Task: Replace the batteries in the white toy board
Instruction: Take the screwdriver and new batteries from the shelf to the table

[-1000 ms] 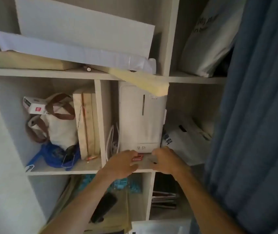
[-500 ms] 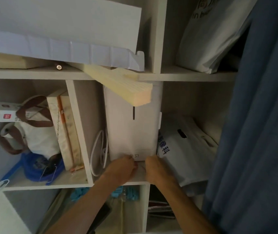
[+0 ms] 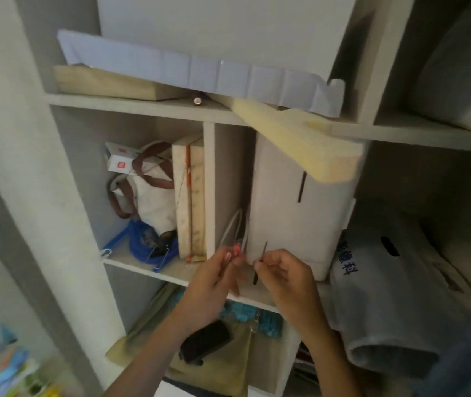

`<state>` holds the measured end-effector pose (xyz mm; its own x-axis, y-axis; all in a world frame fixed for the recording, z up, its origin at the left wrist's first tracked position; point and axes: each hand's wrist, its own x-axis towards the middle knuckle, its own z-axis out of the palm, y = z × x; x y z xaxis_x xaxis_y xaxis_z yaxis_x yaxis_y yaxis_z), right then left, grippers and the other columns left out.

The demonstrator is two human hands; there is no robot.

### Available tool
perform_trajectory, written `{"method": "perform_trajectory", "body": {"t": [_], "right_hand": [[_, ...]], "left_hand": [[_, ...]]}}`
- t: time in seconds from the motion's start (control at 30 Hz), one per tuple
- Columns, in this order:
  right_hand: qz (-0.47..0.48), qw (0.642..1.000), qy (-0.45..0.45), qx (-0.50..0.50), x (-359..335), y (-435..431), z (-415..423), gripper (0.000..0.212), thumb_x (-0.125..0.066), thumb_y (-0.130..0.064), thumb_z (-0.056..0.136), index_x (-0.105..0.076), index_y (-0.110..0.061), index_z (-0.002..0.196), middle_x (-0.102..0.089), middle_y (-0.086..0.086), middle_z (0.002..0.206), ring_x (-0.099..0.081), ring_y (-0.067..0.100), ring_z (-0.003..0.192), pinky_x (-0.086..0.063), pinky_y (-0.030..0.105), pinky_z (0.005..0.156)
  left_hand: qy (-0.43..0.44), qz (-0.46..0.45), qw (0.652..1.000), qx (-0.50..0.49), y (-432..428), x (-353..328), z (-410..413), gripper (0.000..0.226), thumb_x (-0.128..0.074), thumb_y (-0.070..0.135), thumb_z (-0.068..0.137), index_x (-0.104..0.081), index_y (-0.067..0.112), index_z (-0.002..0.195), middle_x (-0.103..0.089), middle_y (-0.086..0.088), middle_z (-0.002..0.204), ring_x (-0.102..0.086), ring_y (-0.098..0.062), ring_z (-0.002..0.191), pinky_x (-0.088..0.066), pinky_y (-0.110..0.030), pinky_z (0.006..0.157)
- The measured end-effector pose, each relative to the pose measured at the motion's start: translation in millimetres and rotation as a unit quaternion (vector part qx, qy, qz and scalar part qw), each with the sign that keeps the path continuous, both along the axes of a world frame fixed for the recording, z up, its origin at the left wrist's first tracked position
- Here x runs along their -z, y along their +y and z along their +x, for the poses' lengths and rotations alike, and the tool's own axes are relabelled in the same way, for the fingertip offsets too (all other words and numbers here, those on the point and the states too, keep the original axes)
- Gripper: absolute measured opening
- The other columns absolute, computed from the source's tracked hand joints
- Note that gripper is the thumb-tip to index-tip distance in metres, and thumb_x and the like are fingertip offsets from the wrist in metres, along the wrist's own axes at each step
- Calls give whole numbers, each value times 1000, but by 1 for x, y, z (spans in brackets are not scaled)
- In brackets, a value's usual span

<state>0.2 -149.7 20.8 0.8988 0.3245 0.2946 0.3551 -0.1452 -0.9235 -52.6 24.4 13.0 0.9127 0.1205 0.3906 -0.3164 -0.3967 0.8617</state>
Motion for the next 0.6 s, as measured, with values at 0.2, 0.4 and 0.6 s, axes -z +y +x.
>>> {"method": "perform_trajectory", "body": {"t": [0.2,0.4,0.6], "right_hand": [[45,983,5,-177,-14,115,-40,8,-76,-14,94,-72,-20,97,-80,-1,95,-76,15,95,-61,27,84],[49,949,-6,-311,-22,282,-125,5,-75,-8,93,-71,-8,96,-79,10,90,-76,26,87,-63,33,82],[66,898,13,-434,-24,448,-253,5,-76,-11,93,-72,-13,95,-80,4,87,-76,16,81,-63,39,82]], "left_hand": [[-30,-58,986,-151,97,-12,-88,25,-41,31,112,-58,13,110,-71,-7,80,-65,-24,64,-50,-40,63],[-58,-65,946,-314,222,-13,-218,26,-42,28,111,-58,7,113,-72,-13,82,-64,-26,60,-48,-36,58],[-51,-36,891,-450,344,-16,-375,21,-39,26,113,-57,15,113,-75,-8,86,-66,-25,61,-47,-28,59]]}}
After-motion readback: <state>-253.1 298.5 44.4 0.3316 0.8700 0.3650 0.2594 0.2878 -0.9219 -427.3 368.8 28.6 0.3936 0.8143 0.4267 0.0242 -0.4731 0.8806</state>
